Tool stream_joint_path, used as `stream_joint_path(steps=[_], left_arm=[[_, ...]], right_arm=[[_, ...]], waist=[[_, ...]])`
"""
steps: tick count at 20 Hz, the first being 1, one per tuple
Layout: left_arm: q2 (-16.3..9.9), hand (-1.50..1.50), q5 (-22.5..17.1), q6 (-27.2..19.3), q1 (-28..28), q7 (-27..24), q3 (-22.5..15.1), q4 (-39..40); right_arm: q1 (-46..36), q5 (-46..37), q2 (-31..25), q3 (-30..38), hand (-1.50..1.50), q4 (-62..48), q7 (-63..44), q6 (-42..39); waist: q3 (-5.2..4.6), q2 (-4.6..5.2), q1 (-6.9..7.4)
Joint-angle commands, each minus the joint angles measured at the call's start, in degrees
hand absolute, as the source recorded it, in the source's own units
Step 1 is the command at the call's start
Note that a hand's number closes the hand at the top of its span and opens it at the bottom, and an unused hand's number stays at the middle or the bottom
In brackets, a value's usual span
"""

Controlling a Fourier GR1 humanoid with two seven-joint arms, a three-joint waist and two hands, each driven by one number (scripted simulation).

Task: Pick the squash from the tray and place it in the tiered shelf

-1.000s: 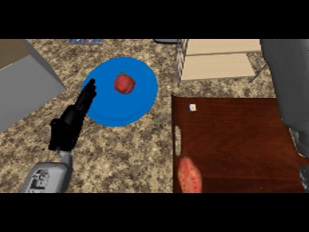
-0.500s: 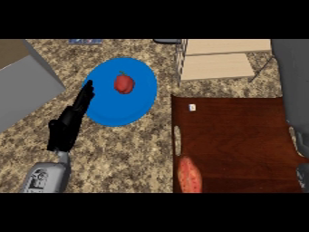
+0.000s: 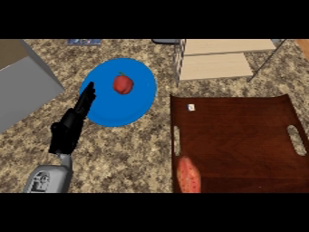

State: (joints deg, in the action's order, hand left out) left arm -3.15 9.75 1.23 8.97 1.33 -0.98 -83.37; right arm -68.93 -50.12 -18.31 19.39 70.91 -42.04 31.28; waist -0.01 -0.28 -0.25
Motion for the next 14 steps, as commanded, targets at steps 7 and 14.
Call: stream_joint_path(steps=[7,14], left_arm=[[-0.98,0.00,-0.85,-0.28,-0.39,0.80,1.95,-0.70],[-0.74,0.00,-1.15,0.65,-2.12,2.19,0.69,-3.92]], right_arm=[[10.64,8.16,-12.43,9.12,-1.50,16.58,-14.64,-20.05],[26.17,21.78,-21.90,21.43,-1.50,27.33,-12.24,-34.61]], waist=[[0.04,-0.43,-1.84],[0.11,-0.40,-1.91]])
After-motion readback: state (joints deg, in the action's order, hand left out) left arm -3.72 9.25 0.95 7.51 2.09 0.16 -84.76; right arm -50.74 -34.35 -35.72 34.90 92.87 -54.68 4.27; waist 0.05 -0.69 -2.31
